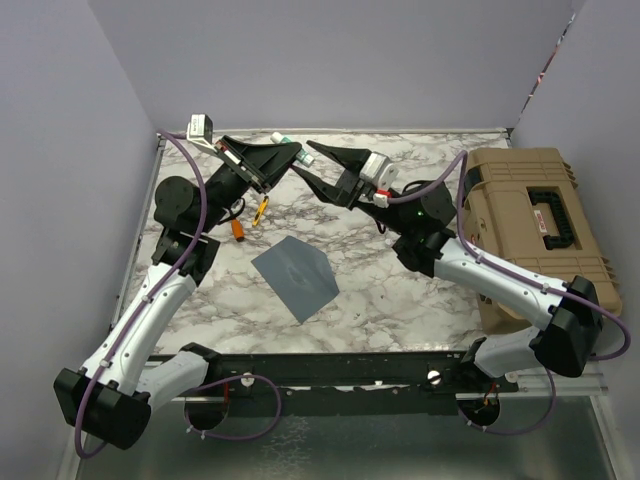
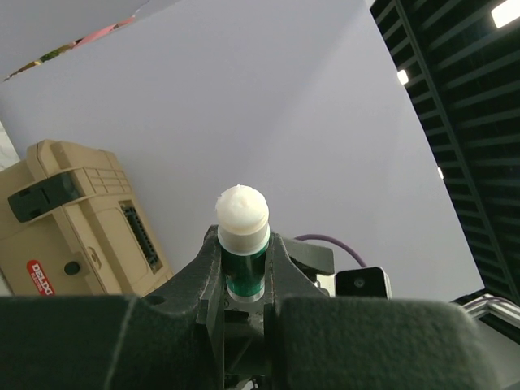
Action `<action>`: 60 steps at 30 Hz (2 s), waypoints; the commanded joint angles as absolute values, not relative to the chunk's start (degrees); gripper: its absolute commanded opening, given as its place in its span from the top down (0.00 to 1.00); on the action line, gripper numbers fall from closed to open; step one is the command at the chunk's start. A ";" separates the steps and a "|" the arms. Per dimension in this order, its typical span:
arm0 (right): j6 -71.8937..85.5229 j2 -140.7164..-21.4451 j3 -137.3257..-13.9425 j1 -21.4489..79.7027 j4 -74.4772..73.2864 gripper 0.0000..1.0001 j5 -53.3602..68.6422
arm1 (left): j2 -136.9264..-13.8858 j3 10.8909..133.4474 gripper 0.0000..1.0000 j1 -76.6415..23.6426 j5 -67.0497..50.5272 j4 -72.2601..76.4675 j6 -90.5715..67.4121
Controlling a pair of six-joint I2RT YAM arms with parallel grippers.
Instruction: Place the letter into the envelope and seal it
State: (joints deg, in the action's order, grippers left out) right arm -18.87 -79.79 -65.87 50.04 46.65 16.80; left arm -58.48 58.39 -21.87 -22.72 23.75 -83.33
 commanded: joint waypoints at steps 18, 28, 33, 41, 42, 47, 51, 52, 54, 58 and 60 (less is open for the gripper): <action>-17.83 -81.91 -66.49 50.27 51.15 0.97 10.00 | -58.56 58.92 0.90 -21.98 -23.34 23.93 -82.71; -3.80 -76.29 -71.40 46.42 30.89 0.99 7.51 | -60.51 56.57 0.09 -20.93 -27.51 27.16 -79.98; 14.09 -73.57 -72.01 38.18 23.89 0.99 19.66 | -64.22 56.91 0.01 -19.54 -33.24 33.22 -81.29; 21.96 -74.40 -73.99 29.78 18.04 1.00 42.76 | -66.39 57.92 0.01 -17.27 -38.26 34.42 -83.03; 21.37 -74.89 -74.71 29.66 17.19 1.00 45.21 | -66.48 57.96 0.01 -17.16 -38.62 34.38 -83.12; 21.49 -77.39 -77.11 29.48 15.89 0.99 50.85 | -67.14 57.74 0.01 -17.08 -41.10 34.62 -84.29; 22.28 -79.48 -78.23 29.52 16.78 0.99 53.38 | -67.34 57.66 0.16 -17.15 -42.98 34.83 -85.42; 22.22 -79.87 -78.44 29.53 16.82 0.99 53.47 | -67.41 57.66 0.22 -17.14 -43.31 34.81 -85.83; 22.04 -80.50 -78.49 29.46 17.80 0.99 54.23 | -67.63 57.42 0.33 -17.14 -44.01 34.95 -86.72; 20.94 -81.96 -79.54 29.51 18.72 0.99 54.67 | -67.76 57.38 0.55 -17.16 -44.81 35.14 -88.14; 20.75 -82.68 -80.03 29.53 19.48 0.99 54.88 | -67.68 57.67 0.56 -17.20 -45.16 35.15 -88.25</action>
State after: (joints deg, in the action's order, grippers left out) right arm 21.19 -81.14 -77.43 29.87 18.15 52.29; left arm -67.72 57.19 -17.26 -42.13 33.26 -86.54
